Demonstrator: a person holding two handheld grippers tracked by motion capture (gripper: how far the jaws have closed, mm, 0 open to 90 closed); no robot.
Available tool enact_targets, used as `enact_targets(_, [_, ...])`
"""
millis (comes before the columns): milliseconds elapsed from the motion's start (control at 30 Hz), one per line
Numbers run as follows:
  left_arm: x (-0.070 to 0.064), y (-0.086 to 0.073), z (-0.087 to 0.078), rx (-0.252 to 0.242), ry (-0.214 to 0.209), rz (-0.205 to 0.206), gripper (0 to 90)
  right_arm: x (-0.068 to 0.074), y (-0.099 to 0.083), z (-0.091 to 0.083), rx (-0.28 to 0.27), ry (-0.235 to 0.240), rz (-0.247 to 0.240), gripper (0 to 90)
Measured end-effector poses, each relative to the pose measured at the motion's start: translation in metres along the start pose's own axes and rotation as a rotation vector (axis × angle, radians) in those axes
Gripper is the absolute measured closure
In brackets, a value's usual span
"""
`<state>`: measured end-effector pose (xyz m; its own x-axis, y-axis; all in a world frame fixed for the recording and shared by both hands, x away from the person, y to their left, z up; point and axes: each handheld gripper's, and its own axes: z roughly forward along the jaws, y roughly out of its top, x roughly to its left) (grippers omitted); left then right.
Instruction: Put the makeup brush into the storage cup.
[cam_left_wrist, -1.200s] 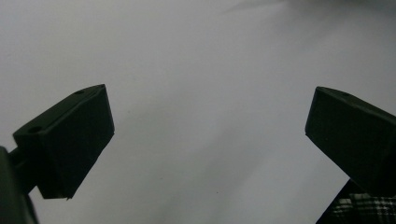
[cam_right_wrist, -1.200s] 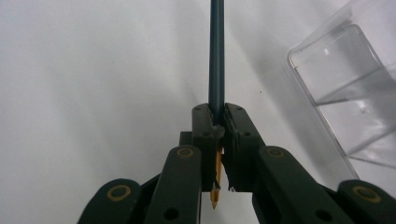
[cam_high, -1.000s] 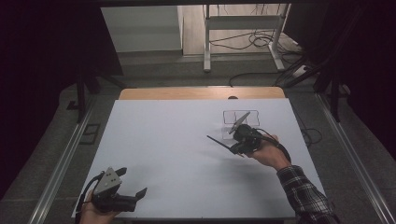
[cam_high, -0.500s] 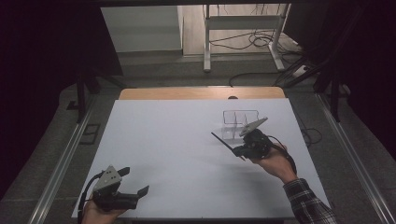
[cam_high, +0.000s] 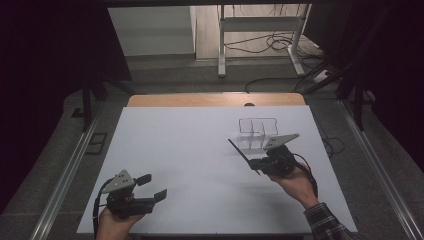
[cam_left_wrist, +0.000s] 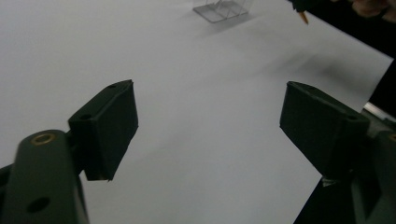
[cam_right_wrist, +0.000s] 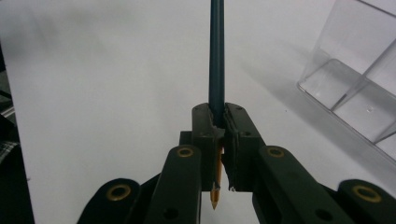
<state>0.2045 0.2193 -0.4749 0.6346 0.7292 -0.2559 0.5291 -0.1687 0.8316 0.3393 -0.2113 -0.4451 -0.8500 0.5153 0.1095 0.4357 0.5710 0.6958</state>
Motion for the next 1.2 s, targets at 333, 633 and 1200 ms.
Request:
enact_targets(333, [-0.004, 0.017, 0.021, -0.015, -0.099, -0.032, 33.5, 0.015, -0.005, -0.007, -0.058, 0.002, 0.016, 83.1])
enact_targets(633, [-0.016, 0.036, 0.048, -0.004, -0.162, -0.022, 42.9, 0.027, -0.008, -0.011, -0.097, 0.009, 0.023, 83.1])
enact_targets(1200, [-0.029, 0.057, 0.076, -0.007, -0.191, 0.064, 43.9, 0.044, -0.012, -0.013, -0.118, 0.036, 0.036, 83.1])
